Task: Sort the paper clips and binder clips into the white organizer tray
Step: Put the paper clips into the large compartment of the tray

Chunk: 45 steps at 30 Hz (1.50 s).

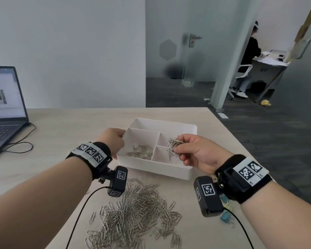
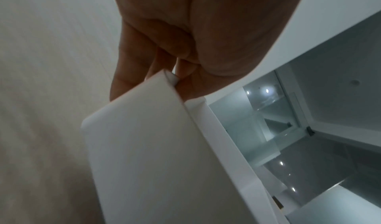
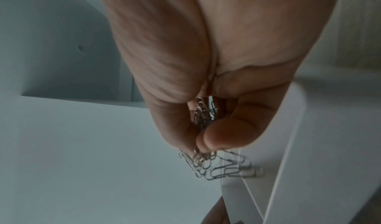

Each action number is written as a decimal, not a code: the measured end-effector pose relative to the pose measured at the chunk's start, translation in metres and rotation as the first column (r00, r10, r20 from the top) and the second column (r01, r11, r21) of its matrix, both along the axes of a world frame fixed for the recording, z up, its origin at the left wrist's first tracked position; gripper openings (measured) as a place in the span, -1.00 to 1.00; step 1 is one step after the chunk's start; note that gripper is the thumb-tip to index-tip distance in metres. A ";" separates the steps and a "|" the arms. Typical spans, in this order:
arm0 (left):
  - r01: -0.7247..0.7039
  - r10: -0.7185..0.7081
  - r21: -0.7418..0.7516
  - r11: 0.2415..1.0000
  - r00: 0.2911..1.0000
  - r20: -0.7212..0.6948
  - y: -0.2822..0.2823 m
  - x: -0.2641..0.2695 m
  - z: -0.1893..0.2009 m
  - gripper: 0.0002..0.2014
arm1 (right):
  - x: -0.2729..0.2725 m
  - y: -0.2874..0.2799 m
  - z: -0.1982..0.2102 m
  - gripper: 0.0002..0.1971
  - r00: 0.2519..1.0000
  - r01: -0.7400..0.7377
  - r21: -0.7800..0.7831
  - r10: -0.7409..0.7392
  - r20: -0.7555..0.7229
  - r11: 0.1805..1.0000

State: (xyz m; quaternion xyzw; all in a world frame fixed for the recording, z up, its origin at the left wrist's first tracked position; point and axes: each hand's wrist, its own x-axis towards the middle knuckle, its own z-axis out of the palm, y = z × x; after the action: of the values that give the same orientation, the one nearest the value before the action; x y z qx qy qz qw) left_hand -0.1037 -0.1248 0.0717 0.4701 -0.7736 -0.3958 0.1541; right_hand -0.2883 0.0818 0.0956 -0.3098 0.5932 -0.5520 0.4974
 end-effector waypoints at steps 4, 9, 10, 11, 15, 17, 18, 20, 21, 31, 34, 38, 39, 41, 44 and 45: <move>-0.082 0.083 0.029 0.996 0.995 -0.049 -0.014 0.010 0.004 -0.41 | -0.003 -0.001 0.003 -0.78 1.000 0.003 -0.004 -0.003 -0.003 1.000; -0.116 0.121 0.071 0.991 0.991 -0.064 -0.016 0.009 -0.004 -0.44 | -0.005 -0.004 0.001 -0.78 1.000 0.013 0.000 -0.013 0.000 1.000; -0.114 0.119 0.076 0.991 0.991 -0.063 -0.014 0.006 -0.006 -0.44 | -0.005 -0.004 0.001 -0.79 1.000 0.013 0.002 -0.013 -0.001 1.000; -0.110 0.115 0.080 0.991 0.991 -0.063 -0.012 0.004 -0.009 -0.45 | -0.006 -0.005 0.000 -0.78 1.000 0.015 0.005 -0.015 0.000 1.000; -0.078 0.085 0.105 0.991 0.994 -0.069 -0.002 -0.010 -0.013 -0.48 | -0.008 -0.009 0.001 -0.78 1.000 0.015 0.017 -0.015 0.005 1.000; -0.052 0.062 0.123 0.991 0.995 -0.077 0.005 -0.016 -0.012 -0.49 | -0.009 -0.012 0.002 -0.78 1.000 0.013 0.016 -0.013 0.010 1.000; -0.039 0.050 0.131 0.991 0.995 -0.083 0.009 -0.018 -0.012 -0.50 | -0.009 -0.015 0.003 -0.78 1.000 0.012 0.015 -0.012 0.011 1.000; -0.003 0.017 0.152 0.988 0.995 -0.093 0.015 -0.022 -0.013 -0.52 | -0.008 -0.021 0.004 -0.79 1.000 0.010 0.012 -0.010 0.002 1.000; 0.018 -0.001 0.168 0.986 0.995 -0.099 0.018 -0.022 -0.014 -0.52 | -0.007 -0.025 0.003 -0.80 1.000 0.013 0.010 -0.013 -0.007 1.000; 0.137 -0.130 0.007 0.990 0.920 0.371 0.017 0.028 0.007 -0.64 | 0.025 -0.077 -0.029 -0.84 0.728 0.118 0.142 0.011 -0.685 0.983; 0.295 -0.171 -0.068 0.953 0.711 0.682 0.017 0.046 0.017 -0.66 | 0.031 -0.084 -0.026 -0.82 0.451 0.099 0.197 0.133 -0.883 0.975; 0.337 -0.133 -0.039 0.941 0.472 0.871 0.013 0.066 0.016 -0.64 | 0.032 -0.085 -0.025 -0.78 0.327 0.045 0.237 0.210 -0.921 0.970; 0.332 -0.140 -0.013 0.943 0.434 0.890 0.012 0.070 0.012 -0.63 | 0.032 -0.083 -0.027 -0.76 0.318 0.023 0.235 0.216 -0.923 0.972; 0.317 -0.159 0.029 0.948 0.392 0.906 0.016 0.077 0.005 -0.62 | 0.031 -0.077 -0.031 -0.71 0.308 -0.025 0.205 0.203 -0.929 0.978; 0.332 -0.219 0.098 0.938 0.349 0.911 0.026 0.084 0.004 -0.70 | 0.030 -0.058 -0.031 -0.73 0.349 -0.096 0.092 0.120 -0.930 0.991; 0.323 -0.248 0.128 0.938 0.366 0.897 0.027 0.085 0.005 -0.72 | 0.031 -0.049 -0.031 -0.75 0.372 -0.112 0.062 0.099 -0.923 0.992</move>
State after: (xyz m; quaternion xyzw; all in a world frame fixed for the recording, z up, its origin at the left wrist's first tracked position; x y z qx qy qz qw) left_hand -0.0185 -0.0974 0.0765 0.4611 -0.8164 -0.0746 -0.3396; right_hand -0.2573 0.0333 0.0645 -0.6046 0.7453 -0.2563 0.1150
